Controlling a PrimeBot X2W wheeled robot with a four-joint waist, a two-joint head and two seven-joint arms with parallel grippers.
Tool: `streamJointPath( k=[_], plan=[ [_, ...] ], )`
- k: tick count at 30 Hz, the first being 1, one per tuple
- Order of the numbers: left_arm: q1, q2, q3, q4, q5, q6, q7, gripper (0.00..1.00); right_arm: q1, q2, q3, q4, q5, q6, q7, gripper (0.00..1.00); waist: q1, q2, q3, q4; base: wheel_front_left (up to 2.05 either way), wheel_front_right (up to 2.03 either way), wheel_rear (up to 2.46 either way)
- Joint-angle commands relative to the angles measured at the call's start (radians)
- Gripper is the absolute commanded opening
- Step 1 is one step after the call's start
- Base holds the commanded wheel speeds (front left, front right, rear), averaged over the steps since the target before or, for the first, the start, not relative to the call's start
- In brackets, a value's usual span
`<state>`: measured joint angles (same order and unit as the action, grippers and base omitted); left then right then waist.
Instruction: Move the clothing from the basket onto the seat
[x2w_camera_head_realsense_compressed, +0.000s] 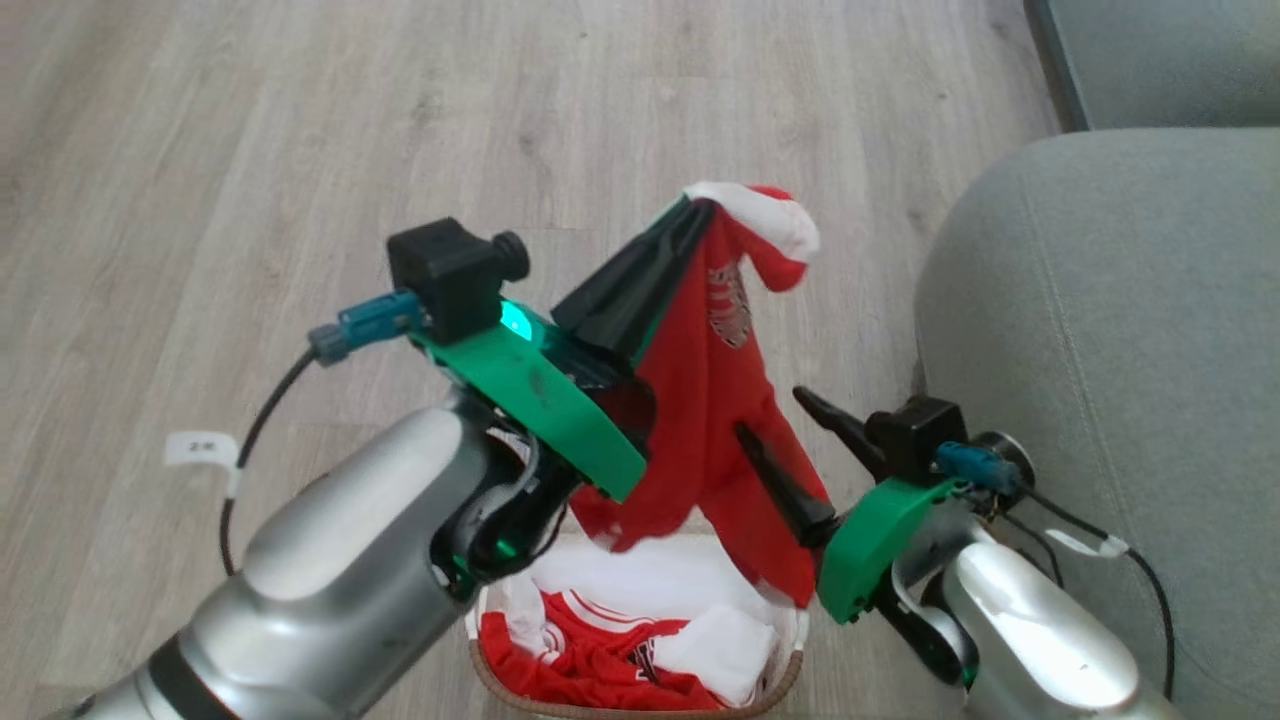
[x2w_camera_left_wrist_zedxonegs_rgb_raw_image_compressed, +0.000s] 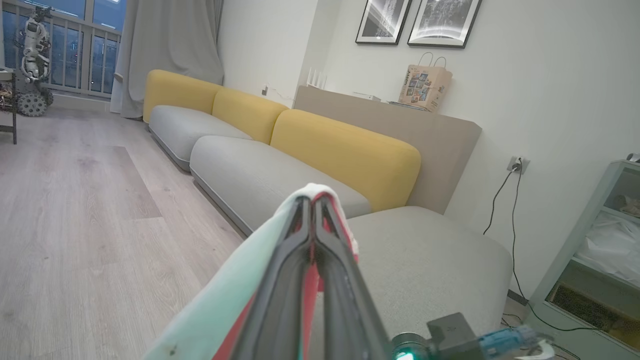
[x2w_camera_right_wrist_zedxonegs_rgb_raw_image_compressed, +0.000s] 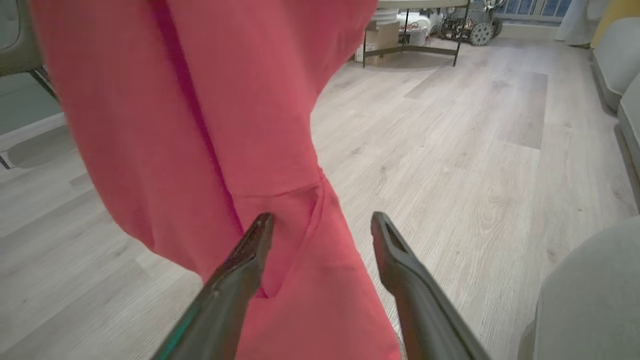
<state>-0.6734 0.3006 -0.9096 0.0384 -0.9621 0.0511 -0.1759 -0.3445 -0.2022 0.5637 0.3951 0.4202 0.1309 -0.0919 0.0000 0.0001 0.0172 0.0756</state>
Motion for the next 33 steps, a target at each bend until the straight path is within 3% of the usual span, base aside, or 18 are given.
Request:
streamJointPath(
  k=[1, 14, 15, 16, 17, 27, 33],
  plan=[
    [-0.078, 0.007, 0.037, -0.03, 0.006, -0.007, 0.001, 0.0, -0.04, -0.004, 0.022, -0.014, 0.013, 0.0, 0.002, 1.0, 0.0, -0.0001, -0.006, 0.012, 0.0, 0.0, 0.0],
    [-0.113, -0.047, 0.001, -0.023, 0.0, -0.033, 0.022, 0.0, -0.164, 0.018, 0.195, 0.187, 0.14, 0.0, -0.061, 1.0, 0.0, -0.0001, -0.017, 0.073, 0.0, 0.0, 0.0],
    [-0.113, -0.048, -0.001, -0.022, -0.001, -0.035, 0.022, 0.0, -0.173, 0.021, 0.201, 0.201, 0.146, 0.0, -0.075, 0.9, 0.0, -0.0001, -0.017, 0.075, 0.0, 0.0, 0.0],
    [-0.112, -0.048, -0.002, -0.02, -0.001, -0.035, 0.022, 0.0, -0.183, 0.025, 0.202, 0.213, 0.151, 0.0, -0.093, 0.24, 0.0, -0.0001, -0.017, 0.076, 0.0, 0.0, 0.0],
    [-0.111, -0.047, -0.003, -0.018, -0.001, -0.036, 0.022, 0.0, -0.191, 0.029, 0.202, 0.225, 0.156, 0.0, -0.109, 0.0, 0.0, -0.0001, -0.017, 0.078, 0.0, 0.0, 0.0],
    [-0.101, -0.033, 0.003, -0.004, -0.006, -0.034, 0.013, 0.0, -0.209, 0.042, 0.187, 0.289, 0.184, 0.0, -0.164, 0.0, 0.0, -0.0001, -0.016, 0.076, 0.0, 0.0, 0.0],
    [-0.087, -0.014, 0.012, 0.006, -0.008, -0.024, 0.006, 0.0, -0.2, 0.041, 0.09, 0.253, 0.17, 0.0, -0.169, 0.0, 0.0, -0.0001, -0.013, 0.057, 0.0, 0.0, 0.0]
  ],
)
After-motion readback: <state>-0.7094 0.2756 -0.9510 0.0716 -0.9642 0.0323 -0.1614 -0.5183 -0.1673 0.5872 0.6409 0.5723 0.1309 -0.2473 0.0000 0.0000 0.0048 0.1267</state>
